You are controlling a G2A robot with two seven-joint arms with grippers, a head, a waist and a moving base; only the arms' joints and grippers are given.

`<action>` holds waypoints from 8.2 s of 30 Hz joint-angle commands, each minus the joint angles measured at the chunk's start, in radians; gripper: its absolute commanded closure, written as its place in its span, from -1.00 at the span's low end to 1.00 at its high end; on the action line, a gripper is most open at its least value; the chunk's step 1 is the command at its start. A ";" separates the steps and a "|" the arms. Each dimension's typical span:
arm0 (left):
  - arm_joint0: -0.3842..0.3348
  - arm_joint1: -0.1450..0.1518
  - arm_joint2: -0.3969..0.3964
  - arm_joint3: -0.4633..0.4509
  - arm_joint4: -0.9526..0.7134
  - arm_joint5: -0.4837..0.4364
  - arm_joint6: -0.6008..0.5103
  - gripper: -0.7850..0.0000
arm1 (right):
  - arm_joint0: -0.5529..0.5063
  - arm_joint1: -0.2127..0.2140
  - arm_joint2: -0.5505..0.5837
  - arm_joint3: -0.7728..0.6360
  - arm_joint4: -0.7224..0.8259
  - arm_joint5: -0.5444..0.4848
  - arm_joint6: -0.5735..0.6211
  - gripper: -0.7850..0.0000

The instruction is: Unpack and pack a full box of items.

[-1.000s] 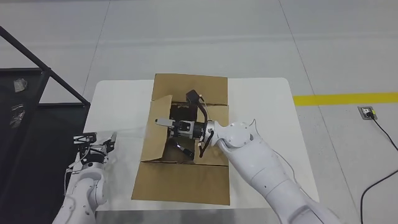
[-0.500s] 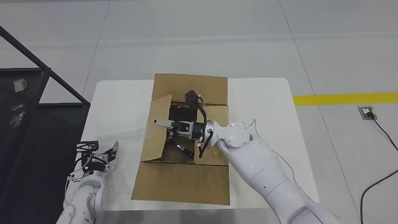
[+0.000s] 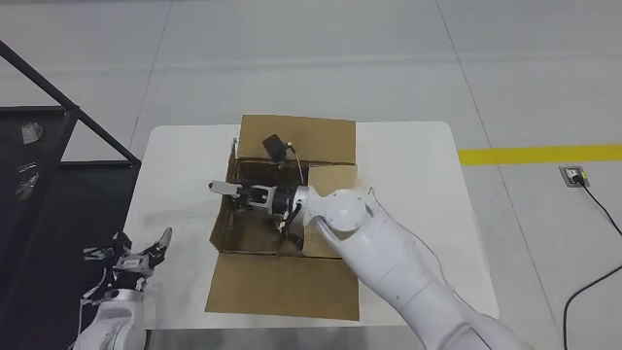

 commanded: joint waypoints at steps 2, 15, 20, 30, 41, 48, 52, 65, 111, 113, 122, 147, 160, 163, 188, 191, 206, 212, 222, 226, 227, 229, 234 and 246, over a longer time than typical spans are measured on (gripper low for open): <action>0.101 0.009 -0.081 -0.107 -0.057 -0.102 -0.006 -1.00 | 0.013 -0.029 -0.044 0.019 -0.033 0.003 -0.069 -1.00; 0.285 0.024 -0.240 -0.260 -0.225 -0.468 -0.054 -1.00 | 0.082 -0.175 -0.196 0.241 -0.162 -0.040 -0.309 -1.00; 0.228 0.024 -0.214 -0.258 -0.276 -0.458 -0.140 -1.00 | 0.096 -0.205 -0.199 0.304 -0.177 -0.110 -0.343 -1.00; 0.065 0.025 -0.128 -0.198 -0.278 -0.379 -0.311 -1.00 | 0.106 -0.231 -0.162 0.383 -0.129 -0.172 -0.265 -1.00; -0.022 0.022 -0.068 -0.095 -0.213 -0.325 -0.345 -1.00 | 0.042 -0.154 -0.054 0.238 -0.059 -0.473 -0.029 -1.00; -0.023 0.022 -0.070 -0.077 -0.210 -0.312 -0.341 -1.00 | 0.006 -0.116 -0.011 0.171 -0.058 -0.487 0.018 -1.00; -0.008 0.022 -0.082 -0.097 -0.223 -0.314 -0.325 -1.00 | 0.006 -0.116 -0.011 0.171 -0.058 -0.487 0.018 -1.00; 0.138 0.021 -0.151 -0.416 -0.253 -0.309 -0.298 -1.00 | -0.151 -0.007 0.119 -0.131 -0.242 -0.537 0.088 -1.00; -0.466 -0.014 0.439 -0.202 -0.924 -0.016 -1.179 -1.00 | -1.091 0.216 0.821 -1.088 -0.535 -0.482 -0.254 -1.00; -0.514 -0.027 0.490 -0.133 -0.940 -0.015 -1.171 -1.00 | -1.103 0.221 0.830 -1.088 -0.531 -0.484 -0.262 -1.00; -0.645 -0.082 0.639 0.095 -1.079 -0.143 -1.138 -1.00 | -1.143 0.240 0.848 -1.103 -0.521 -0.496 -0.296 -1.00; -0.679 -0.115 0.684 -0.037 -1.168 -0.213 -1.062 -1.00 | -1.253 0.269 0.987 -1.194 -0.515 -0.471 -0.558 -1.00; -0.879 -0.236 0.930 0.225 -1.174 -0.184 -0.962 -1.00 | -1.332 0.268 1.044 -1.235 -0.527 -0.484 -0.644 -1.00; -0.905 -0.258 0.960 0.268 -1.176 -0.183 -0.958 -1.00 | -1.332 0.268 1.044 -1.235 -0.527 -0.484 -0.644 -1.00; -0.679 -0.147 0.503 -0.067 -1.188 -0.249 -1.107 -1.00 | -1.069 0.274 0.824 -1.490 -1.092 -0.101 -0.526 -1.00; -0.539 -0.109 0.332 -0.225 -1.172 -0.228 -1.107 -1.00 | -0.952 0.271 0.705 -1.461 -1.169 -0.045 -0.455 -1.00; -0.010 -0.046 -0.267 -0.436 -1.323 -0.331 -1.060 -1.00 | -0.244 0.171 0.083 -0.743 -1.608 0.329 0.076 -1.00; 0.038 -0.046 -0.288 -0.401 -1.389 -0.356 -1.064 -1.00 | -0.088 0.103 -0.003 -0.410 -1.435 0.359 0.253 -1.00; 0.038 -0.046 -0.288 -0.401 -1.389 -0.356 -1.064 -1.00 | -0.062 0.093 -0.009 -0.374 -1.414 0.361 0.291 -1.00; 0.038 -0.046 -0.276 -0.412 -1.387 -0.344 -1.055 -1.00 | -0.073 0.091 -0.021 -0.363 -1.436 0.370 0.276 -1.00; 0.038 -0.046 -0.271 -0.414 -1.384 -0.341 -1.047 -1.00 | -0.071 0.087 -0.028 -0.342 -1.440 0.379 0.281 -1.00; 0.040 -0.046 -0.266 -0.417 -1.381 -0.337 -1.034 -1.00 | -0.049 0.073 -0.040 -0.282 -1.415 0.381 0.299 -1.00; 0.059 -0.045 -0.269 -0.422 -1.386 -0.339 -1.010 -1.00 | 0.030 0.025 -0.068 -0.067 -1.332 0.373 0.273 -1.00; 0.062 -0.045 -0.270 -0.422 -1.388 -0.339 -1.009 -1.00 | 0.157 -0.070 -0.087 0.307 -1.209 0.318 0.091 -0.50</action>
